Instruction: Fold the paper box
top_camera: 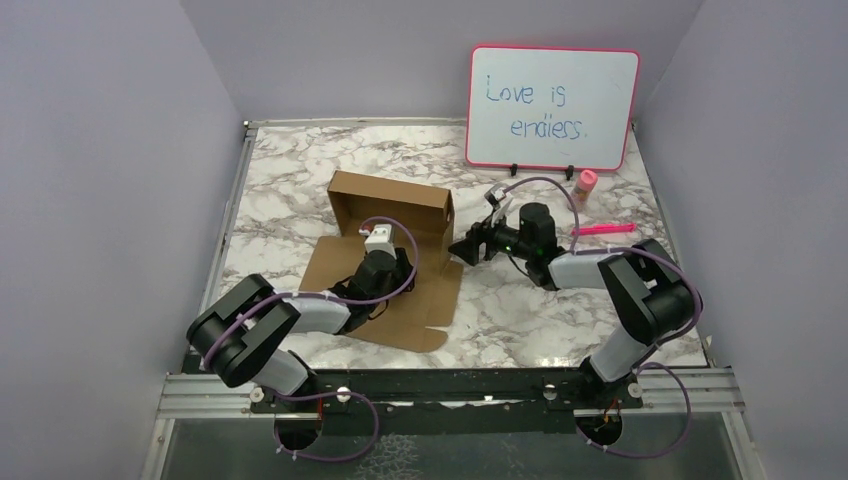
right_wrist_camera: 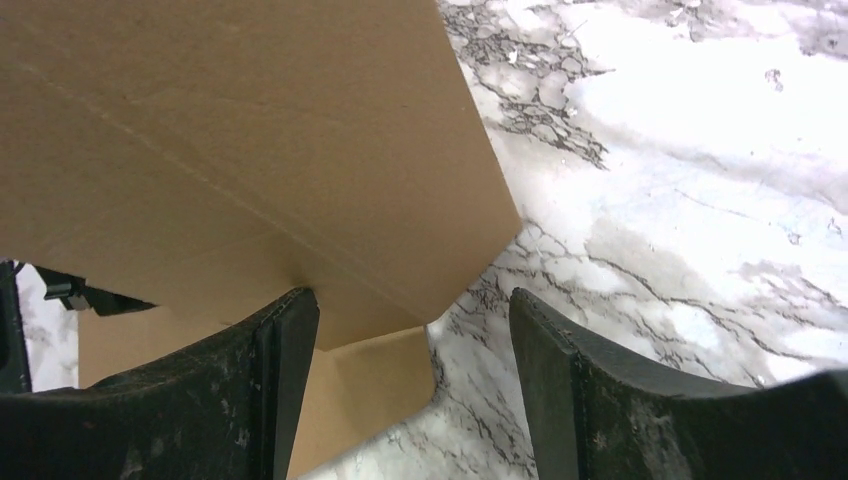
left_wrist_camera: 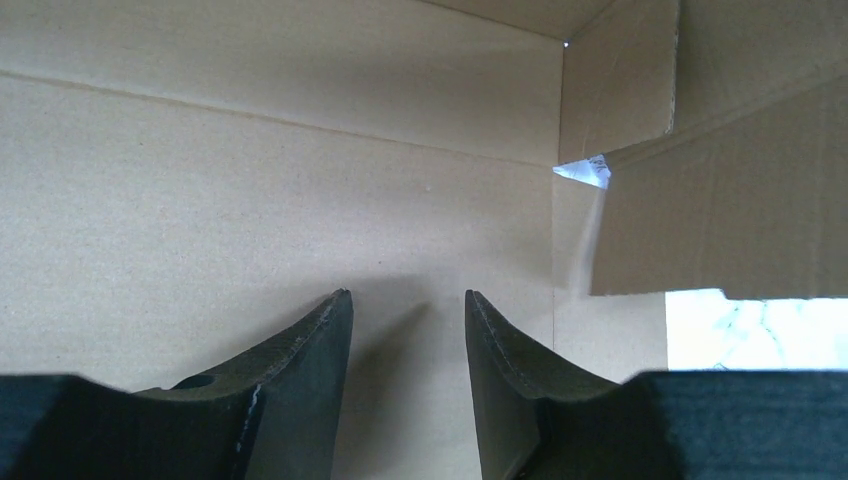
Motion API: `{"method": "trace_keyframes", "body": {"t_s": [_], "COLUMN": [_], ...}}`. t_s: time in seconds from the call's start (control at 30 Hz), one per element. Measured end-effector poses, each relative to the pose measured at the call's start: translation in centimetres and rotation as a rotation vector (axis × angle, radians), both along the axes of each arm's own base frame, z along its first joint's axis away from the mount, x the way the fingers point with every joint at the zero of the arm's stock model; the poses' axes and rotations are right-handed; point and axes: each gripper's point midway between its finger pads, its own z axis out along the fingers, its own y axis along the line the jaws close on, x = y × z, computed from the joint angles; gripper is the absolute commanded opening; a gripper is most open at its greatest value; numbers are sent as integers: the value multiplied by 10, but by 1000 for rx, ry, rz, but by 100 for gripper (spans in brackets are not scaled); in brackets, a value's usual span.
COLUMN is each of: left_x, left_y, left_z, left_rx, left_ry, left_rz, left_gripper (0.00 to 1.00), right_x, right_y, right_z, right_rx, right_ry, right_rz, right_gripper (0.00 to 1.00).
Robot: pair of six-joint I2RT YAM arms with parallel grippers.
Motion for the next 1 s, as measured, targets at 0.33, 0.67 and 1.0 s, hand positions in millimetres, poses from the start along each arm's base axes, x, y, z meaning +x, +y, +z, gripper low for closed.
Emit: {"method": "trace_keyframes", "body": {"t_s": [0.33,0.67,1.0], "left_x": [1,-3,-10], "left_y": [-9,-16,-27], "left_z": [1,1,1], "left_rx": [-55,-67,-72], "left_ry": [9,15,21], "left_rz": [-13,-40,-80], "left_gripper": [45,45,45], "right_x": [8,31,40], "right_y": [20,30,43], "right_z": [3,3,-5], "right_rx": [-12,-25,-48], "right_ry": [-115,-199,-263], "right_rz": [-14,-132,-197], "right_gripper": [75,67,51]}}
